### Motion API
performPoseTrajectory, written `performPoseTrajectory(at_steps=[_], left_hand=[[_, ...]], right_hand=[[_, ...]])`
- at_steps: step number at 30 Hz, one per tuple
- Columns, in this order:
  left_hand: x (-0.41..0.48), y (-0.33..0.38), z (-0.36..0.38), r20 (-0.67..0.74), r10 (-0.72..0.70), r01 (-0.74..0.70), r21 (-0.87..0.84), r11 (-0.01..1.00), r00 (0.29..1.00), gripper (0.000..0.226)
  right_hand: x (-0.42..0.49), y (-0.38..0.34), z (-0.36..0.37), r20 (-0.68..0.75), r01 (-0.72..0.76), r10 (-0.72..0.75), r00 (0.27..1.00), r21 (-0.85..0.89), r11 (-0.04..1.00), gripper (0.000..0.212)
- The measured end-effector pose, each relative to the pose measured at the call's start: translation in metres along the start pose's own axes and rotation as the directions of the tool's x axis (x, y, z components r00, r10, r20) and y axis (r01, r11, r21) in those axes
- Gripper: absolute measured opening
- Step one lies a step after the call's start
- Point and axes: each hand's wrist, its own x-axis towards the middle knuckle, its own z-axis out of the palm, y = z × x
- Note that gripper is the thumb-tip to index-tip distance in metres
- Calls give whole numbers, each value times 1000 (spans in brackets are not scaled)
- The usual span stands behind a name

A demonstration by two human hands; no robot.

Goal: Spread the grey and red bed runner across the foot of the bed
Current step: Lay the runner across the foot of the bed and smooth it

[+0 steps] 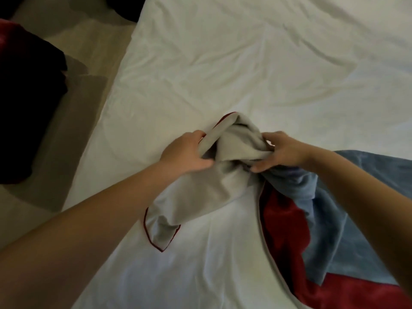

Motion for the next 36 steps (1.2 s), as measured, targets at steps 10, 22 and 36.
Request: performPoseTrajectory(at_steps=[10,22,36], left_hand=[[2,9,30,16,-201,199,82,977,980,47],[-28,-60,-133,-296,341,-33,711,703,892,9],[-164,-172,-64,66,501,-338,812,476,863,17]], right_hand=[[37,-37,13,-212,1,3,977,20,1000,39],[-10,-98,67,-654,152,-453,606,-464,873,36],[-55,-101,248,-286,300,-566,773,-622,723,35]])
